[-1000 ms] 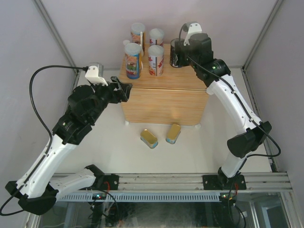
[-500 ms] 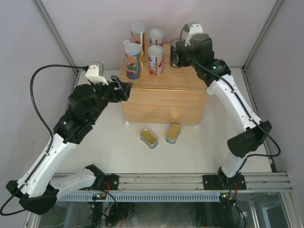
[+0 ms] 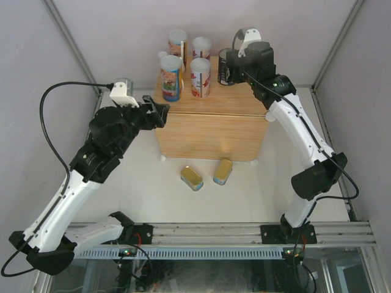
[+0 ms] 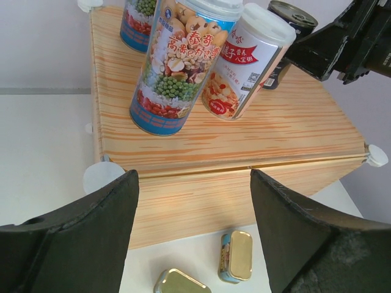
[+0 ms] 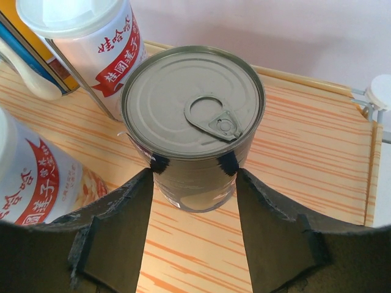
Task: Place and organize the canned foods onto the counter
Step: Place the canned food on the counter.
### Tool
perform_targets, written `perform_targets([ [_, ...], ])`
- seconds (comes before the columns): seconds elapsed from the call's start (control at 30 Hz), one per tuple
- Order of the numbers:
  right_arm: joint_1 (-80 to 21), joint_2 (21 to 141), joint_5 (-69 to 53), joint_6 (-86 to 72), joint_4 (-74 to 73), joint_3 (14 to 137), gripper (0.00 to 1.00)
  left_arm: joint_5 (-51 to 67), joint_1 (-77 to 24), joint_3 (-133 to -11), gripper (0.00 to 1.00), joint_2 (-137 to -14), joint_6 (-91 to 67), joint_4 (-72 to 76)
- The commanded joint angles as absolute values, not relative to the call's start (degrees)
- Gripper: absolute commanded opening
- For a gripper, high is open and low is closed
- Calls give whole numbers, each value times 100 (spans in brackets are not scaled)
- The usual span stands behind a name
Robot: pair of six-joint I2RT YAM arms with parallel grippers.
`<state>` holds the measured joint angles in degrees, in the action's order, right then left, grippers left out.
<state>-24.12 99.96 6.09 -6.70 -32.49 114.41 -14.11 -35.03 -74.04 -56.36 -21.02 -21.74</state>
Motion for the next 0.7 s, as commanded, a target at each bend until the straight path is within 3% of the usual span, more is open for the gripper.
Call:
perform_targets([
  [0.0, -2328, 10167, 498, -782, -2969, 11673, 56, -1290, -3382, -7423, 78, -5599, -2174, -1908],
  [0.67, -2265, 10506, 507, -817, -2882, 11849, 56, -1132, -3235, -7469, 77, -5685, -2188, -1890],
])
